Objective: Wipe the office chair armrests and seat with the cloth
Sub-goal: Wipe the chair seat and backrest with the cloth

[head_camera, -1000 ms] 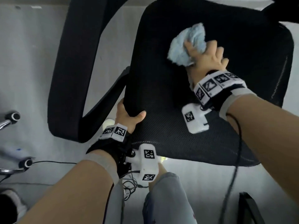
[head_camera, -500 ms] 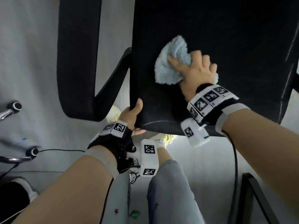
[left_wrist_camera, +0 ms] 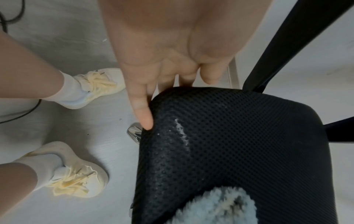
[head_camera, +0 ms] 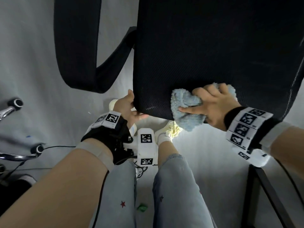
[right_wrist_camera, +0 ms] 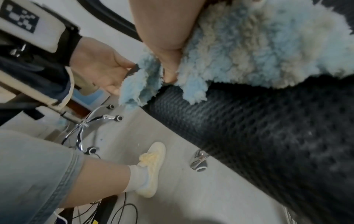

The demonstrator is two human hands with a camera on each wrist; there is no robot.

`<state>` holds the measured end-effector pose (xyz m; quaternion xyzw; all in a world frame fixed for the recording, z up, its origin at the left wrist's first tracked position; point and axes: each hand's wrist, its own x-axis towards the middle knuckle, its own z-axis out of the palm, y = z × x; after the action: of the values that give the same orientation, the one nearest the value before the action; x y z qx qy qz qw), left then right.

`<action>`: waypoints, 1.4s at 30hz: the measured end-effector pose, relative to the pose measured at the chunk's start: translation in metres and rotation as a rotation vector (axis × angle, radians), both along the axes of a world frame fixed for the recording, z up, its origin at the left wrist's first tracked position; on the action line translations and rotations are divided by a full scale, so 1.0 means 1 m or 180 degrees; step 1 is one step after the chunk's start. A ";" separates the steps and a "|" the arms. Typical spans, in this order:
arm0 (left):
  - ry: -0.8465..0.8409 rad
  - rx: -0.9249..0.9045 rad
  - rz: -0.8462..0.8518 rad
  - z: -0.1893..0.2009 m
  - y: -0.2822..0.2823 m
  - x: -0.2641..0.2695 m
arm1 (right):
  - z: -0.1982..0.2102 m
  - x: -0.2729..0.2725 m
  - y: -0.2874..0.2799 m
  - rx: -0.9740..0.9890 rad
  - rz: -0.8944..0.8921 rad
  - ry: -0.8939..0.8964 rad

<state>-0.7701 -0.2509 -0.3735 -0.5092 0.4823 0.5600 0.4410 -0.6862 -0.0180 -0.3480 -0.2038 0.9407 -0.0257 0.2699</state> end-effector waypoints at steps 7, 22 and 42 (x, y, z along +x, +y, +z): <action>0.0330 -0.0119 -0.0266 0.001 -0.004 -0.009 | -0.013 -0.036 -0.070 0.0042 0.0044 0.0237; 0.0562 -0.0155 -0.0094 0.004 -0.007 -0.032 | 0.007 -0.003 -0.048 -0.0119 -0.1345 -0.0198; 0.0625 -0.0088 -0.0278 0.009 -0.012 -0.028 | 0.002 -0.007 -0.058 -0.0189 -0.1196 0.0068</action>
<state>-0.7983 -0.2629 -0.3649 -0.4364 0.5527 0.5807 0.4085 -0.6931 -0.0764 -0.3459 -0.0327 0.9639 -0.1013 0.2442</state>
